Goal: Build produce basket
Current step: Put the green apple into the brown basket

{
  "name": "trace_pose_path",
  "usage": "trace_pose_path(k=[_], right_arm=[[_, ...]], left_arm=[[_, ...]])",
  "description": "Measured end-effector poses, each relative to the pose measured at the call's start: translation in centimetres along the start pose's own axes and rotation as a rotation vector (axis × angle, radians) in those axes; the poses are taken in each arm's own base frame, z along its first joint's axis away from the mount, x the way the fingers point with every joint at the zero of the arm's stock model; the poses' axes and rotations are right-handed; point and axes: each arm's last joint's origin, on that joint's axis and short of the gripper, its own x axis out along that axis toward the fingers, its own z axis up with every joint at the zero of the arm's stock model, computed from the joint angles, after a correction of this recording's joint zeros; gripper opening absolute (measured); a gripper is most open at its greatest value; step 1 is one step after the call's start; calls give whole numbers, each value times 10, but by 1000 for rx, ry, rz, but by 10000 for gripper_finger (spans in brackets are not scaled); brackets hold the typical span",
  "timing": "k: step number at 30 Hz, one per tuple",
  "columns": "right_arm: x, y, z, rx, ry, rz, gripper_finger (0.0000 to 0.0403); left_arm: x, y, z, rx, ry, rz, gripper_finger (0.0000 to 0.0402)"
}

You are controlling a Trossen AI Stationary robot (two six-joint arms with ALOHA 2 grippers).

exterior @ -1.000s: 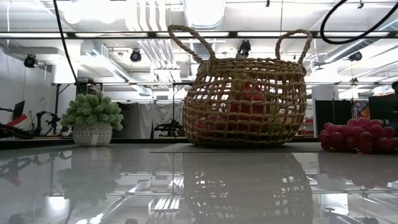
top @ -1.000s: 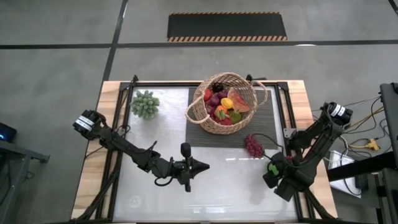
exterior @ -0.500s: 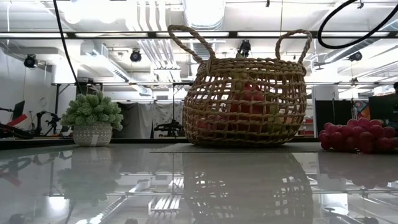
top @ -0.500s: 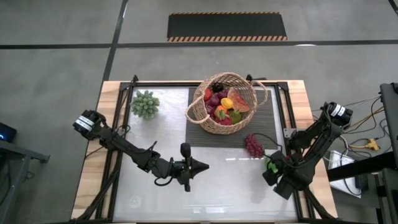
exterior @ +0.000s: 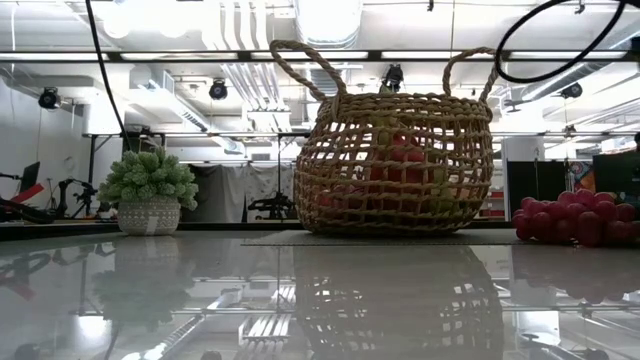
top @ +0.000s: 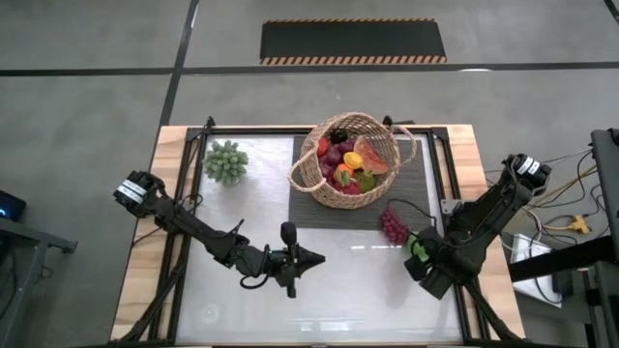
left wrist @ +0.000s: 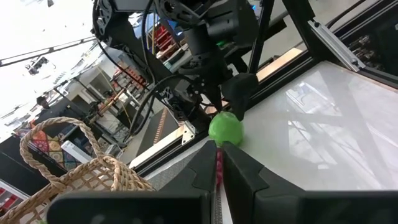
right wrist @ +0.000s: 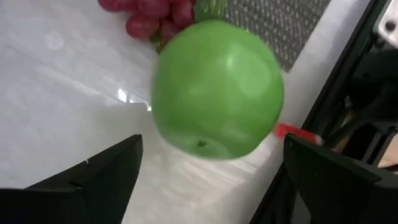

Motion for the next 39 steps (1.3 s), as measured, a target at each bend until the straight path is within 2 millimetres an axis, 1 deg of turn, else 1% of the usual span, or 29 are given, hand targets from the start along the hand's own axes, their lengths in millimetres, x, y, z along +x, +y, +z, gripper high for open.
trace_pose_path(k=[4, 8, 13, 22, 26, 28, 30, 34, 37, 39], right_arm=[[2, 2, 10, -28, -17, -3, 370], [10, 5, 20, -40, -23, -36, 370], [16, 7, 24, -58, -21, -65, 368], [16, 9, 23, -51, -17, -48, 319], [16, 9, 23, -51, -17, -44, 310], [12, 11, 23, -61, -10, -29, 310], [4, 15, 23, -83, -9, 10, 311], [-18, 20, 23, -142, -101, 120, 311], [-35, 28, 18, -253, -243, 254, 311], [-43, 38, 10, -385, -413, 404, 311]], left_arm=[[0, 0, 0, 0, 0, 1, 5], [0, 0, 0, 0, 1, 1, 5], [0, 0, 0, 1, 2, 0, 5], [-1, -1, -4, 8, 10, -5, 5], [-1, -2, -5, 8, 10, -6, 5], [-1, -2, -5, 8, 10, -6, 5], [-2, -1, -4, 6, 8, -4, 5], [-5, 5, 2, -7, -9, 7, 5], [-6, 8, 5, -23, -23, 15, 5], [-6, 10, 7, -48, -43, 18, 5]])
